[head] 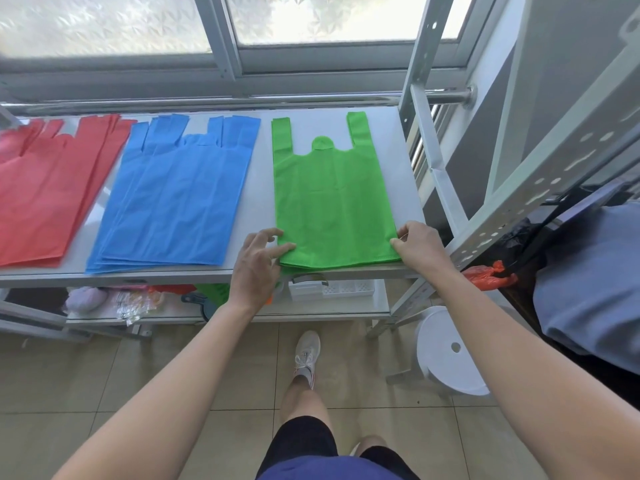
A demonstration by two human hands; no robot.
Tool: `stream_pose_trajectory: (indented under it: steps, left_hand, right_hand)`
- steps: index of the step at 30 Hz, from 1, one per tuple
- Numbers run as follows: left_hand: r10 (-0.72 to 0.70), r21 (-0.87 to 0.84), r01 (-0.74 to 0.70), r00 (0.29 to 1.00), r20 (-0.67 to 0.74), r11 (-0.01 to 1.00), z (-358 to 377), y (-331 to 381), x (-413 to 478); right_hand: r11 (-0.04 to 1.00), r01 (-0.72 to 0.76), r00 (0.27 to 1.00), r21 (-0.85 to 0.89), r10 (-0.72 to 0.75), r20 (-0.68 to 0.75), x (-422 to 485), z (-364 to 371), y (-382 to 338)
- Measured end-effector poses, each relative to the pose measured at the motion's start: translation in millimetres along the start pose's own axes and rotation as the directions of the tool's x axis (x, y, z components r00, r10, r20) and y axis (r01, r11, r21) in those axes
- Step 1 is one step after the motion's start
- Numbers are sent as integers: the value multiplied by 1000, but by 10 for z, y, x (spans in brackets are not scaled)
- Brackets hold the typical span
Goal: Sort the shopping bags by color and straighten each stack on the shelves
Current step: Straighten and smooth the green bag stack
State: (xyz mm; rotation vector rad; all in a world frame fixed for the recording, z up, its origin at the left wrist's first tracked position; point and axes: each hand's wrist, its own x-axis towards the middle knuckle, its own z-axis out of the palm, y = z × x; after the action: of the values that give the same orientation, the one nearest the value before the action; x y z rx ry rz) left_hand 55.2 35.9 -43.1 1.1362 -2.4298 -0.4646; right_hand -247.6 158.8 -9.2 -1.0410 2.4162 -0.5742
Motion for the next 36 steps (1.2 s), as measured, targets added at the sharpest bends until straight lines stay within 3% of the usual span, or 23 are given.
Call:
stream_pose_trajectory:
  steps: [8, 13, 16, 19, 23, 31, 34, 36]
  left_hand:
    - [83, -5, -83, 993, 89, 997, -1, -40, -41]
    - [168, -10, -169, 968, 186, 986, -92, -107, -13]
    - [212, 16, -223, 944, 252, 975, -176, -150, 88]
    - [240, 63, -266, 933, 267, 962, -280, -120, 152]
    - [188, 78, -219, 939, 289, 973, -309, -75, 199]
    - [-45, -179, 91, 968, 246, 980, -211, -109, 274]
    - [-95, -261, 159, 966, 239, 952, -215, -85, 296]
    - [-106, -287, 176, 964, 244, 942, -218, -96, 304]
  right_hand:
    - [1000, 20, 1000, 12, -20, -5, -1, 13, 17]
    - [965, 212, 973, -157, -224, -62, -92, 19, -6]
    - [910, 365, 930, -196, -368, 25, -85, 15, -18]
    - [905, 394, 918, -163, -377, 125, -74, -17, -4]
    - [959, 281, 959, -43, -278, 56, -73, -52, 20]
    - [992, -45, 999, 122, 47, -13, -93, -55, 1]
    - [945, -178, 984, 274, 167, 64, -74, -53, 22]
    - [798, -302, 953, 522, 239, 186, -50, -33, 42]
